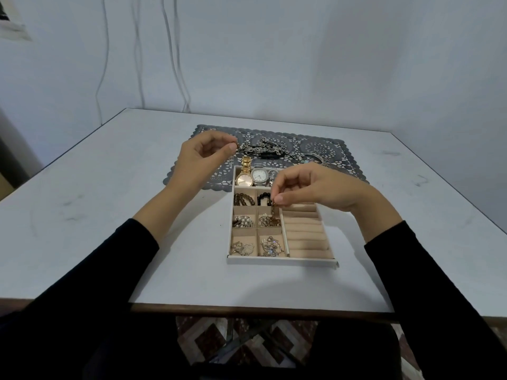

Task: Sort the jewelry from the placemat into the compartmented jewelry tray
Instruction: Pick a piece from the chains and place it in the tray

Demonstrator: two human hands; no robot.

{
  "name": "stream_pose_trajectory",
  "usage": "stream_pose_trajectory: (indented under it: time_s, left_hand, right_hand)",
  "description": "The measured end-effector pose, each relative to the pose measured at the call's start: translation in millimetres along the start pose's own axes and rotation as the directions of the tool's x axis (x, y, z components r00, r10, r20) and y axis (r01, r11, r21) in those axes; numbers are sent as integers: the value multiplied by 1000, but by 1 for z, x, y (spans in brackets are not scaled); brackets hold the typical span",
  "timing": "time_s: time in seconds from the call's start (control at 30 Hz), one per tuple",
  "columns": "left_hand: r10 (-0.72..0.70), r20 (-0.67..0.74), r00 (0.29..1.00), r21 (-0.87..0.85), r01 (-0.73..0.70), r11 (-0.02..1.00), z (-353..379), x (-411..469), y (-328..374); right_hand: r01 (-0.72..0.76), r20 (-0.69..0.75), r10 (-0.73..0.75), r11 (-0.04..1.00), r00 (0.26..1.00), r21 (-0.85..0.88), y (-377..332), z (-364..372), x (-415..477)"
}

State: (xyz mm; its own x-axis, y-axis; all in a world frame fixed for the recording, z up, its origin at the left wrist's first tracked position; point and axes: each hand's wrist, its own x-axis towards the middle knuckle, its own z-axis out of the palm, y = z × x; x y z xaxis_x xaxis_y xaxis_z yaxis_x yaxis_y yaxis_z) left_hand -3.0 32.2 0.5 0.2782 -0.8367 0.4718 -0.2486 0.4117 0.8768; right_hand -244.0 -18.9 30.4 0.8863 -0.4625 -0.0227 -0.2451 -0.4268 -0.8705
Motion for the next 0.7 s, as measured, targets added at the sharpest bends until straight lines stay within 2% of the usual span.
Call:
stream_pose_trajectory:
  time_s: [0.3, 0.7]
  left_hand:
    - [3, 26, 1000, 3, -3, 1000, 1, -2, -1]
    - [13, 41, 999, 4, -13, 1000, 2, -3, -1]
  right_hand:
    - [-66, -58, 57, 981, 997, -181, 1, 10, 8]
    - [-87, -75, 66, 941, 995, -326, -1, 15, 10]
